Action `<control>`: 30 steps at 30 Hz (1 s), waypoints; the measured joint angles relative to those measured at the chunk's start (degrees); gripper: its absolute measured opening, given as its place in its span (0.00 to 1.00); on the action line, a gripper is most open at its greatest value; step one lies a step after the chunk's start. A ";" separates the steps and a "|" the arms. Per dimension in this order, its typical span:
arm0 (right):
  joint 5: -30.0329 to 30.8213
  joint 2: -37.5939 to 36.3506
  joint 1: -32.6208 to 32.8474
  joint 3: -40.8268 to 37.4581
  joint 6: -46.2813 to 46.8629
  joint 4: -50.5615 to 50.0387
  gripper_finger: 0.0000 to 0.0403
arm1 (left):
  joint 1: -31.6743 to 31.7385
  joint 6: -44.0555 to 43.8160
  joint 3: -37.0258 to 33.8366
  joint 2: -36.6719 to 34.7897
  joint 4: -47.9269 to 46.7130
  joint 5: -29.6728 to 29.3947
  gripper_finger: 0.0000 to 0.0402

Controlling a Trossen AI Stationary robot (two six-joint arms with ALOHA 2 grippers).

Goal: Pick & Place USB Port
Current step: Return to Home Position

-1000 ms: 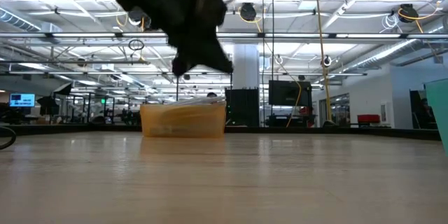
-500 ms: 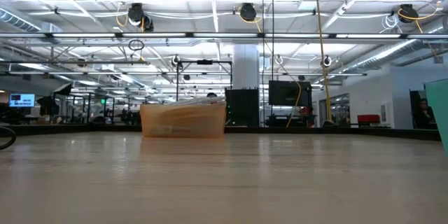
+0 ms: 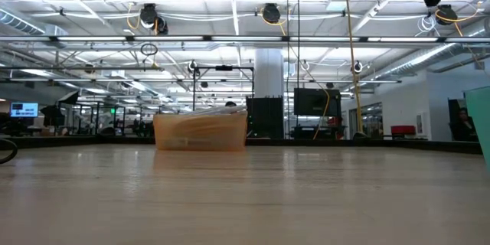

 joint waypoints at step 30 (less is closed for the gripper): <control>-21.10 -16.98 0.07 -19.89 0.68 12.99 0.00 | -3.80 -7.23 0.00 0.13 6.29 -12.14 0.00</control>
